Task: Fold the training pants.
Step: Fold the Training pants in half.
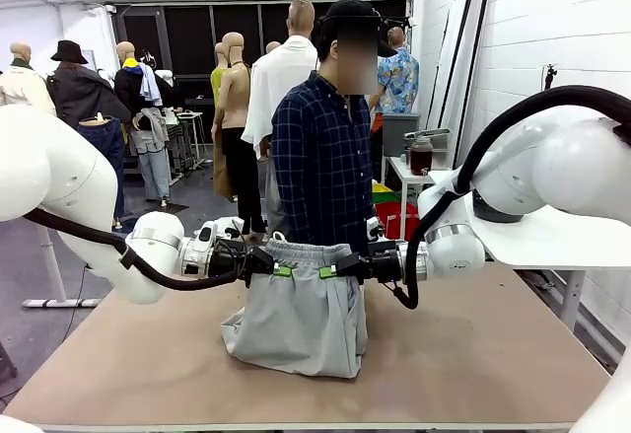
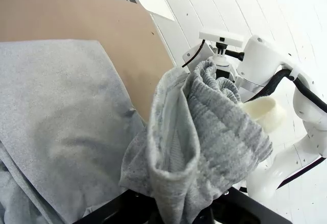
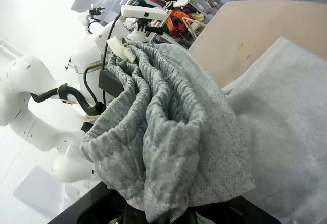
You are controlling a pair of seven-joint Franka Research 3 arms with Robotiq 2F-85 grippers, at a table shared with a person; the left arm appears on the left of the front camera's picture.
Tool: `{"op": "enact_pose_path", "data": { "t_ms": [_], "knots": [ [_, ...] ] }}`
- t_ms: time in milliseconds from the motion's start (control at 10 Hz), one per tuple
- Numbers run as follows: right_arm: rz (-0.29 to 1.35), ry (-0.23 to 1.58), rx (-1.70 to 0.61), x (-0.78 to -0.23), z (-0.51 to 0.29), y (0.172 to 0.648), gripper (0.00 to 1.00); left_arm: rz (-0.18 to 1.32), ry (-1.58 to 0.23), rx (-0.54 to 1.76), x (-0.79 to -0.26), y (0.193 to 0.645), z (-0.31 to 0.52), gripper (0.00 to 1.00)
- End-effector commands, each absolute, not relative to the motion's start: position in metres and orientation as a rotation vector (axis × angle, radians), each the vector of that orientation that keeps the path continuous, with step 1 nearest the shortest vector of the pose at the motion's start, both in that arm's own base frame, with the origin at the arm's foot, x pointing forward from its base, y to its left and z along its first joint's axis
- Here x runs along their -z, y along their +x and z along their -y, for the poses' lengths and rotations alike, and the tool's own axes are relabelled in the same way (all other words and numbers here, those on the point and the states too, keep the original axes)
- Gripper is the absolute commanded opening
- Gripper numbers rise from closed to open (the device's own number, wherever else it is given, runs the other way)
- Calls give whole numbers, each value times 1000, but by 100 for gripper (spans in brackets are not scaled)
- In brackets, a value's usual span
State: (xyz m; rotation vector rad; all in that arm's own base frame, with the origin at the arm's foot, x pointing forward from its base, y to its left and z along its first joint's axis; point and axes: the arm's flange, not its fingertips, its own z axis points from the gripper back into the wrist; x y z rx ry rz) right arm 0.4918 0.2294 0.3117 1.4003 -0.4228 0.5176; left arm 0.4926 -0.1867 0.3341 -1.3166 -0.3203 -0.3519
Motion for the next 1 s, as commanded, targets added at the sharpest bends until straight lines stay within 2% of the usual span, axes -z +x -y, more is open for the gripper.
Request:
{"op": "enact_pose_path", "data": {
  "t_ms": [0, 900],
  "knots": [
    [421, 1408, -448, -308, -236, 508, 0, 280, -1291, 309, -346, 513, 180, 0],
    [418, 1345, -273, -283, -238, 535, 0, 171, -1307, 168, -329, 556, 187, 0]
  ]
}}
